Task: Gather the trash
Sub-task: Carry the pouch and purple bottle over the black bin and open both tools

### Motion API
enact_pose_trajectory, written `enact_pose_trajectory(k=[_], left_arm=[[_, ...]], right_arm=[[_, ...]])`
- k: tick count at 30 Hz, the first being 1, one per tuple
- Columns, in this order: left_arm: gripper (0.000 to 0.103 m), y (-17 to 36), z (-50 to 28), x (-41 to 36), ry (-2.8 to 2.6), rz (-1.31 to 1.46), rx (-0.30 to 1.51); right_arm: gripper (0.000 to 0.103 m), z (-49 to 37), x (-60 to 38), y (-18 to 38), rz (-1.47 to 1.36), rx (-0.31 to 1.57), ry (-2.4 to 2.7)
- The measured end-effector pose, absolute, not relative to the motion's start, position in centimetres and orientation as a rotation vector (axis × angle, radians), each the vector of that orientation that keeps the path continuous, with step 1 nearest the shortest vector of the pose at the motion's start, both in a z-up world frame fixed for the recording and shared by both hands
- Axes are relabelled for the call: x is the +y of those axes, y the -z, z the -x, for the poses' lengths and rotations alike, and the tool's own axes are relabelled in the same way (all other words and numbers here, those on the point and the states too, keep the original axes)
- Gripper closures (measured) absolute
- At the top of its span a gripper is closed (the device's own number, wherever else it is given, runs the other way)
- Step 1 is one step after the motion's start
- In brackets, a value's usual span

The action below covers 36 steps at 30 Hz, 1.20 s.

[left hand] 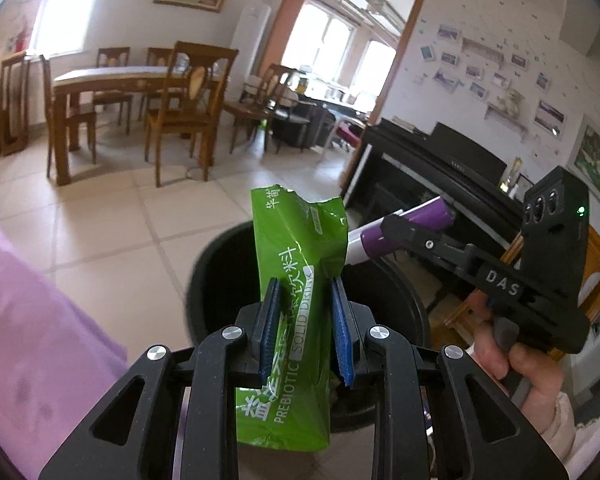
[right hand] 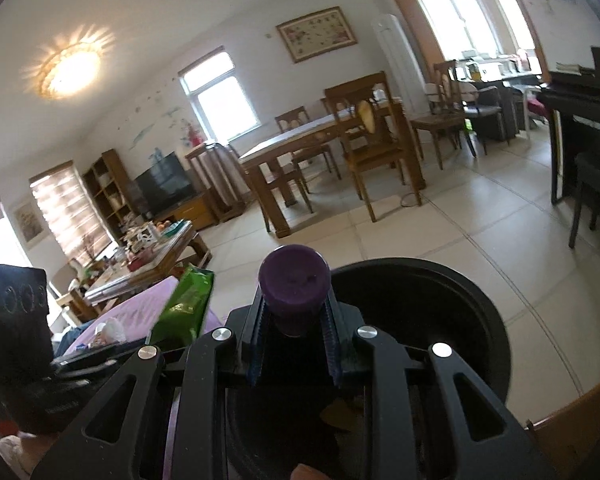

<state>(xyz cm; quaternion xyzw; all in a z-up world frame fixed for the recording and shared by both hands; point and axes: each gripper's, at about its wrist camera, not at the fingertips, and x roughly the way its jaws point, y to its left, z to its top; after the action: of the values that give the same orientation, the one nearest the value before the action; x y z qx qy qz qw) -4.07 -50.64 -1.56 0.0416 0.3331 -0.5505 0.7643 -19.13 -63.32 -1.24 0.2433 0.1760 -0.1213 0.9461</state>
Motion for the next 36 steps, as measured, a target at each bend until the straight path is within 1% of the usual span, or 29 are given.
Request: enact_pose_trajectory(k=[6, 14, 21, 22, 23, 24, 25, 26, 27, 28, 32, 36], left_arm=[[0.078, 4.0, 4.8, -55.1, 1.204, -0.11, 0.748], [0.078, 6.2, 5.3, -57.7, 1.193, -0.135, 0.761], [0.078, 6.8, 5.9, -58.9, 1.207, -0.166, 0.773], [0.076, 6.9, 6.0, -59.0, 1.205, -0.173, 0.773], [0.073, 7.0, 6.2, -59.1, 1.205, -0.188, 0.775], [0.058, 6.9, 6.3, -59.2, 1.203, -0.2, 0.772], [0.033, 6.7, 6.4, -59.5, 1.189, -0.213, 0.751], [0.022, 6.5, 6.7, -59.3, 1.169, -0.219, 0.72], [0.01, 6.2, 7.0, -59.1, 1.157, -0.222, 0.695], [0.008, 5.8, 7.5, -58.6, 1.141, -0.238, 0.646], [0.007, 4.8, 8.6, -57.8, 1.12, -0.291, 0.592], [0.005, 4.0, 9.3, -56.4, 1.11, -0.291, 0.569]], right_arm=[[0.078, 19.6, -64.9, 3.1, -0.541, 0.376, 0.267], [0.078, 20.1, -66.0, 4.3, -0.579, 0.385, 0.285], [0.078, 20.8, -66.7, 4.9, -0.605, 0.394, 0.283], [0.074, 20.9, -66.7, 5.0, -0.616, 0.398, 0.269], [0.073, 20.7, -66.8, 4.9, -0.629, 0.404, 0.258], [0.069, 20.7, -66.9, 5.1, -0.644, 0.411, 0.246], [0.049, 20.7, -66.9, 4.9, -0.649, 0.407, 0.244], [0.036, 20.9, -66.9, 4.9, -0.653, 0.397, 0.248], [0.019, 21.1, -66.9, 4.8, -0.657, 0.385, 0.251], [0.018, 21.4, -66.9, 4.7, -0.666, 0.364, 0.252], [0.018, 21.6, -66.7, 4.2, -0.66, 0.351, 0.265], [0.012, 21.7, -66.2, 3.8, -0.659, 0.344, 0.274]])
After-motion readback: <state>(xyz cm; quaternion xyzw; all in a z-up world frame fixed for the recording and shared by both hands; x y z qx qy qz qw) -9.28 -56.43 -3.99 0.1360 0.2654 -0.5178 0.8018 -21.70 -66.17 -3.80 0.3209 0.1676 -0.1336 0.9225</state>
